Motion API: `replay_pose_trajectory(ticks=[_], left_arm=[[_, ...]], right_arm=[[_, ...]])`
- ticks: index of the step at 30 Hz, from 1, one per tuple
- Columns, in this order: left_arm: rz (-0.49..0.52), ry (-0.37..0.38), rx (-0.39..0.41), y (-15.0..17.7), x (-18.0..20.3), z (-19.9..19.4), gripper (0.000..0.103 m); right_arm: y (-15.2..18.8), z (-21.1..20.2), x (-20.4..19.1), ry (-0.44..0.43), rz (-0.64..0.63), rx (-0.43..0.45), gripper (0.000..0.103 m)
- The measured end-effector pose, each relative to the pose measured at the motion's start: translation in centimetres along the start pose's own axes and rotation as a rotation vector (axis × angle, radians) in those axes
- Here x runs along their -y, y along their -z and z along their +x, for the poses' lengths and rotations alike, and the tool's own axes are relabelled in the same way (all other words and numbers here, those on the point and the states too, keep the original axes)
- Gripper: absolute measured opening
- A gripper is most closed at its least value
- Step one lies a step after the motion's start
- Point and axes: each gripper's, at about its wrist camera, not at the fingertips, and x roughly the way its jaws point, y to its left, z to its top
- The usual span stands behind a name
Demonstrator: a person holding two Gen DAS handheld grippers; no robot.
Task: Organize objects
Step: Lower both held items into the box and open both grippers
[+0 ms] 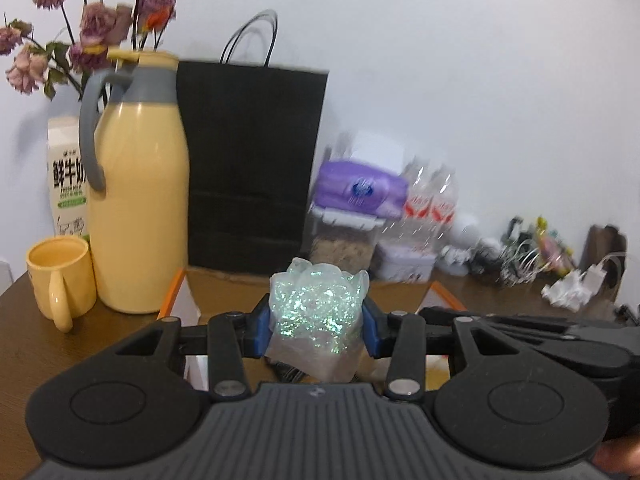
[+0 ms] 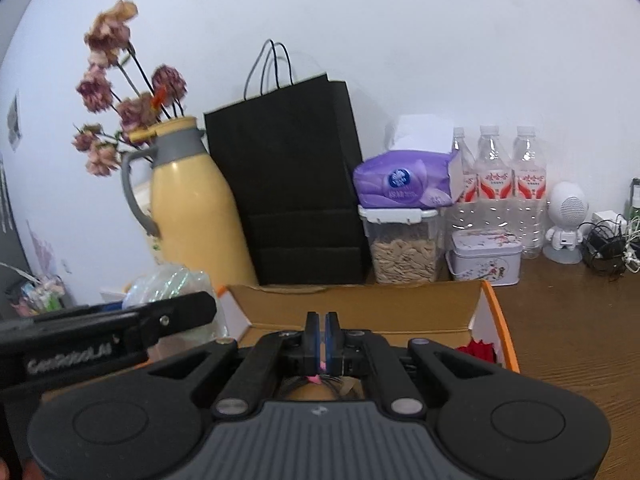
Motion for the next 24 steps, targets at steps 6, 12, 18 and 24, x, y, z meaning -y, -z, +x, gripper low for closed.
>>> replay_pose_trajectory(ticks=[6,12,18,24], left_arm=[[0.037,-0.024,-0.069,1.4,-0.5,2.2,0.045],[0.051,-0.064,-0.059,1.7,-0.9,2.0,0.067],[0.055,-0.145,0.001,1.1,-1.1,1.2,0.103],[0.04,-0.151,0.003,0.6,-1.4,1.0,0.103]], right_arm=[[1.6,1.3,0.8,0.036,-0.028,-0.042,0.002],[1.9,1.2,1.3,0.046,-0.03,-0.058,0.006],[1.8,0.6,2.0,0.109,-0.028,-0.039,0.057],[1.4,-0.3,2.1,0.124,-0.031,-0.001,0.103]])
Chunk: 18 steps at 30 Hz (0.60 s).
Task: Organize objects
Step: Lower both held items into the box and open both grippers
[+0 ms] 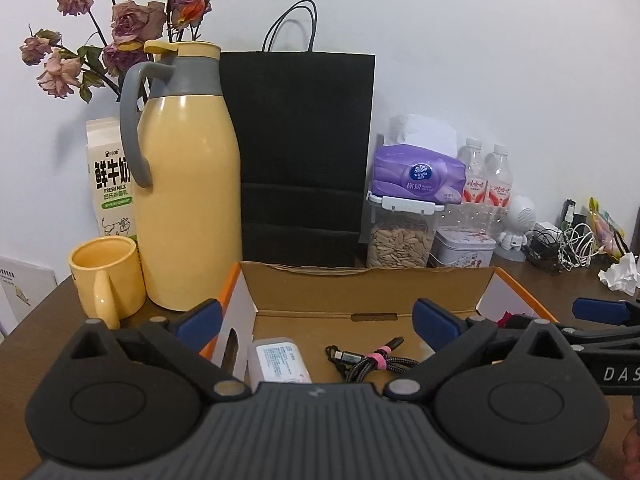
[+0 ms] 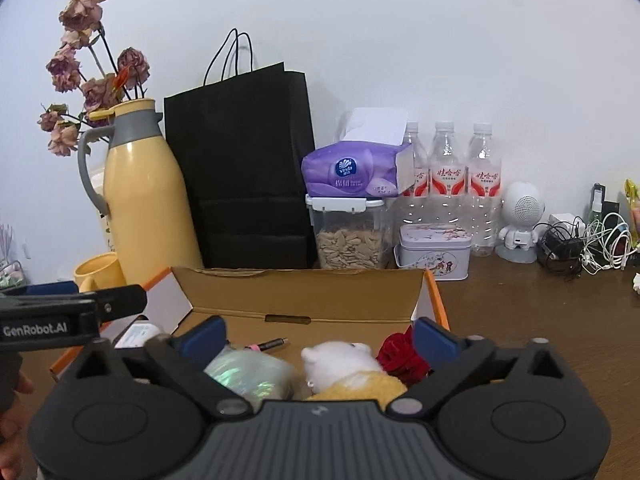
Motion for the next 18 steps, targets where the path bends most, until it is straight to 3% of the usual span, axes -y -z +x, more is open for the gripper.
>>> replay_pose_trajectory(ticks=[10,18], left_arm=[[-0.003,0.015,0.02,-0.4,0.1,-1.0,0.103],[0.009,0.045,0.064,-1.1,0.2,-4.0,0.103]], right_arm=[[-0.1,-0.5,-0.4,-0.013,-0.006,-0.019,0.103],[-0.2,-2.7,-1.0,-0.022,-0.034,-0.003,0.103]])
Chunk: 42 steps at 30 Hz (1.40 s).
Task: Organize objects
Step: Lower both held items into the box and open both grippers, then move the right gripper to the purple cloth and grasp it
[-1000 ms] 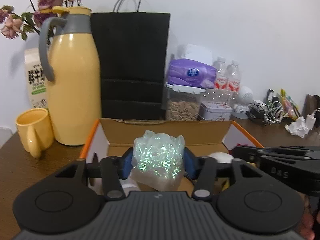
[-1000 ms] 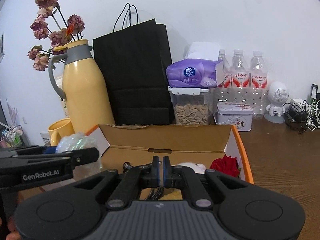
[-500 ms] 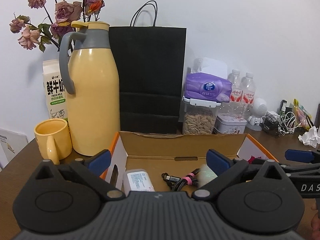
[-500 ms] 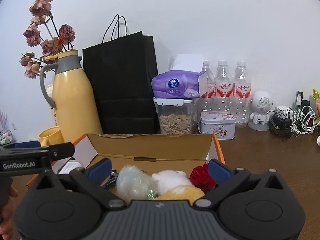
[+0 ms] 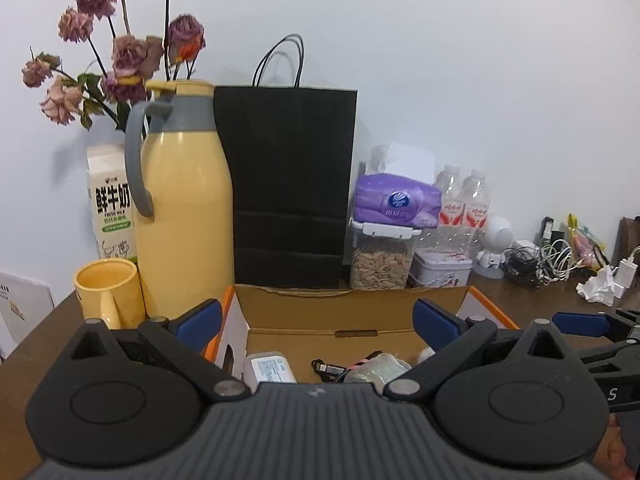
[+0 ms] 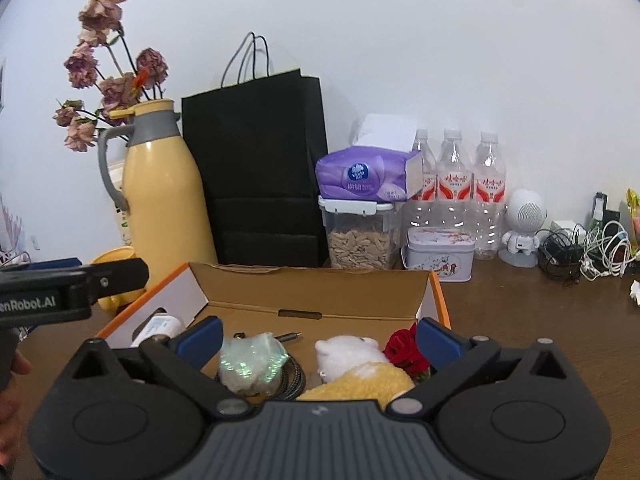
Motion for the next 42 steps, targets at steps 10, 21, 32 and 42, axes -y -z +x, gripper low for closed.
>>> replay_pose_trajectory(ticks=[10,21,32,42], left_arm=[[0.014,0.023,0.001,0.5,-0.8,-3.9,0.103],[0.009,-0.017,-0.078,3.6,-3.6,-7.0,0.103],[0.007,-0.03,-0.197,7.9,-6.7,-8.5,0.103],[0.006,0.001,-0.225,9.4,-7.5,-8.7,0.103]], right_arm=[[0.6,-4.2,-1.2,-0.026,-0.041,0.029,0.103],[4.7,-6.6,-1.8,-0.045,-0.057,-0.063,0.103],[8.6,-7.6,-2.1,-0.047,-0.036,-0.155,0.103],[9.3,-6.9,-3.7,-0.085,-0.044,-0.191,0.103]])
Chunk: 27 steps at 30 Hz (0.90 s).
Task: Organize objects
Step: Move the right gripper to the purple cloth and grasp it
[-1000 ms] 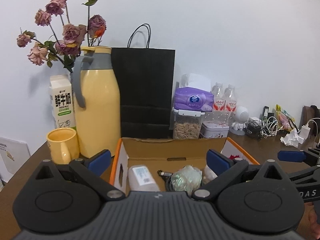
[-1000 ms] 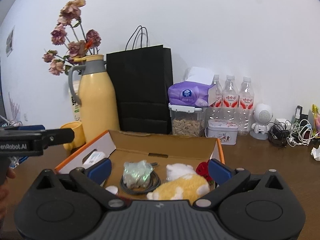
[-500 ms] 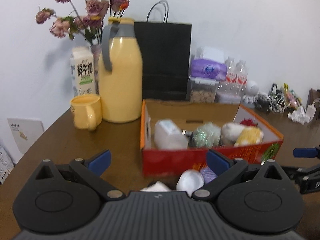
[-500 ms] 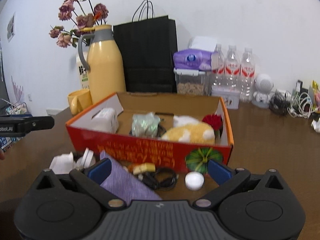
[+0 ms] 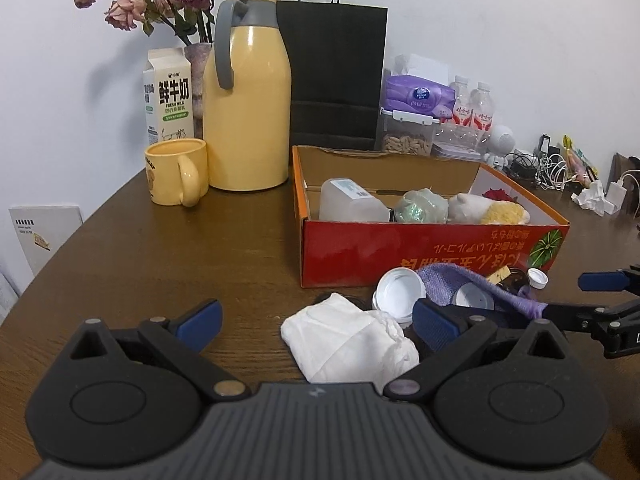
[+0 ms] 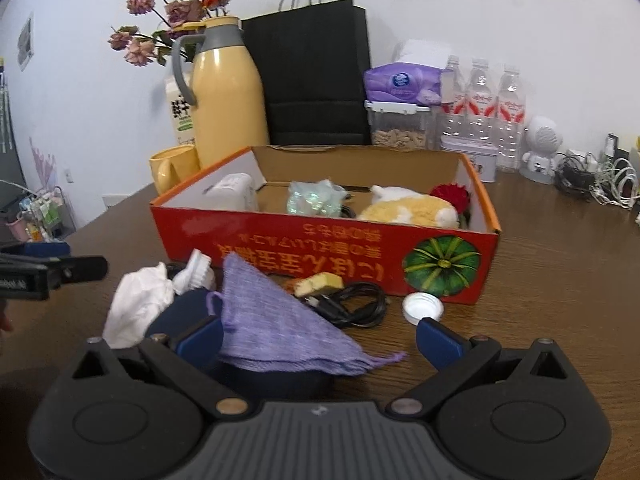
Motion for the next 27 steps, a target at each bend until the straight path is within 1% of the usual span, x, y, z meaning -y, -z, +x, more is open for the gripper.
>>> replay_pose_trajectory(ticks=[4,9,15,16,18,20,21,24,25,26,27], left_arm=[[-0.017,0.01,-0.011,0.3,-0.3,0.5,0.103],[-0.047,0.021,-0.015,0.4,-1.0,0.9,0.103],[-0.071,0.035,-0.038,0.7,-1.4,1.6,0.103],[-0.073,0.037,-0.041,0.7,-1.4,1.7,0.103],[-0.075,0.035,-0.044,0.8,-1.4,1.8,0.103],[-0.076,0.033,-0.048,0.8,-1.4,1.9,0.103],[-0.075,0.031,-0.05,0.8,-1.4,2.0,0.103],[-0.075,0.027,-0.054,0.9,-1.4,2.1,0.103],[-0.074,0.025,-0.054,1.0,-1.4,2.2,0.103],[-0.073,0.022,-0.053,1.0,-1.3,2.2,0.103],[-0.073,0.021,-0.053,1.0,-1.3,2.2,0.103]], right_arm=[[-0.5,1.1,-0.5,-0.014,0.001,-0.022,0.103],[-1.0,3.1,0.4,-0.045,0.083,-0.072,0.103],[-0.6,4.7,1.4,-0.094,0.165,-0.115,0.093],[-0.5,4.7,1.5,-0.111,0.178,-0.115,0.089],[-0.4,4.7,1.7,-0.124,0.192,-0.111,0.087],[-0.4,4.7,1.8,-0.138,0.198,-0.105,0.08],[-0.4,4.7,1.8,-0.142,0.199,-0.102,0.079],[-0.3,4.5,1.7,-0.155,0.2,-0.085,0.069],[-0.4,4.4,1.7,-0.161,0.202,-0.079,0.062],[-0.4,4.3,1.7,-0.166,0.202,-0.073,0.052],[-0.4,4.2,1.7,-0.172,0.203,-0.066,0.047]])
